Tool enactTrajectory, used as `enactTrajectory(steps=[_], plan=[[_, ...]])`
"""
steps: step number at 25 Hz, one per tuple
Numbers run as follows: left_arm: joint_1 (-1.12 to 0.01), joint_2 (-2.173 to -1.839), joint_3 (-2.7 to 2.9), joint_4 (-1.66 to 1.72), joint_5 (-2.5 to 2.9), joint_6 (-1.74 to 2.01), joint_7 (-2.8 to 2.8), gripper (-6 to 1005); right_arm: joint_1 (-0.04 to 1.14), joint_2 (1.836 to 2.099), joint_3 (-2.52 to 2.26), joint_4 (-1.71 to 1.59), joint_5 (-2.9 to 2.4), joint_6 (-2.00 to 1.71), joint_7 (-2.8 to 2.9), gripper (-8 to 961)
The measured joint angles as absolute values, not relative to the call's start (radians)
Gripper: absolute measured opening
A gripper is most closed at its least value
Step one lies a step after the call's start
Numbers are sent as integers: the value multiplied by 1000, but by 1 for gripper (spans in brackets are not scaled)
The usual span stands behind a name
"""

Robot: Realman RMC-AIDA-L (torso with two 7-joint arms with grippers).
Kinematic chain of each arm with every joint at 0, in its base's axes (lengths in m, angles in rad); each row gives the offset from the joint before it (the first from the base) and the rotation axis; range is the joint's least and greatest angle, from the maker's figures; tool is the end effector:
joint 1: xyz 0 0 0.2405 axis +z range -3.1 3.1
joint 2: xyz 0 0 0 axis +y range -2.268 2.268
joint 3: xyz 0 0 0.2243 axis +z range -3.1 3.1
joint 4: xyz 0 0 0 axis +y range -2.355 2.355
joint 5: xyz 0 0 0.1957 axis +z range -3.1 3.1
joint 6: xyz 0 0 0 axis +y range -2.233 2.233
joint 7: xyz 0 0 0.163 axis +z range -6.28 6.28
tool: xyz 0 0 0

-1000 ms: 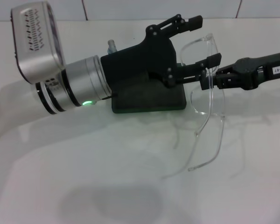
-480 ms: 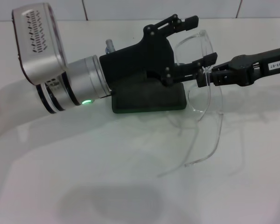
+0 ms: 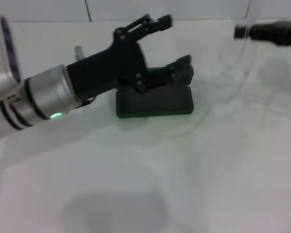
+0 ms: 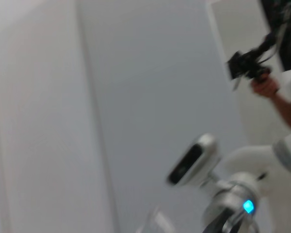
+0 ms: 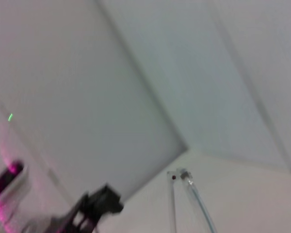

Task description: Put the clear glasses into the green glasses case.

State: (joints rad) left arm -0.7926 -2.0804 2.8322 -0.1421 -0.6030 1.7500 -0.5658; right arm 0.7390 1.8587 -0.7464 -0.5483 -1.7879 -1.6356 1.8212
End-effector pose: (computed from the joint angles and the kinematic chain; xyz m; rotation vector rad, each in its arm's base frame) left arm -0.1396 0.3115 -0.0235 -2.4394 0.1024 -1.2847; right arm 0.1625 0.3670 0.0702 -2.7182 0.9233 0.9289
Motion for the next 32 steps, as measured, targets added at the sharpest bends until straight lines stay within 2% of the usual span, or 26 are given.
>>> enactTrajectory(steps=[5,9,16,25,28,32], plan=[[-756,-2084,2839,-208,-607,1731,-567,818,724,1871,-665,-580,-1740,-1640,1820,113],[-772,-2084,2842,-213,-513,1707,-567,818,723,1879,-663,-584,-1621,-1634,1801,113],[-852,-2090,2843,-158,-366,1664,-560,817,778,1942,-704,-584,-1576,-1577,1781,114],[-882,-2089,2843,-122,-356,1663,-539,817,800,1996,-972,-575,-1581,-1459,1763,114],[-880,-2087,2841,-122,-358,1666,-539,817,796,1997,-1006,-580,-1594,-1444,1757,113],[-875,-2086,2835,-126,-357,1666,-538,816,801,1982,-1017,-583,-1681,-1425,1756,113]])
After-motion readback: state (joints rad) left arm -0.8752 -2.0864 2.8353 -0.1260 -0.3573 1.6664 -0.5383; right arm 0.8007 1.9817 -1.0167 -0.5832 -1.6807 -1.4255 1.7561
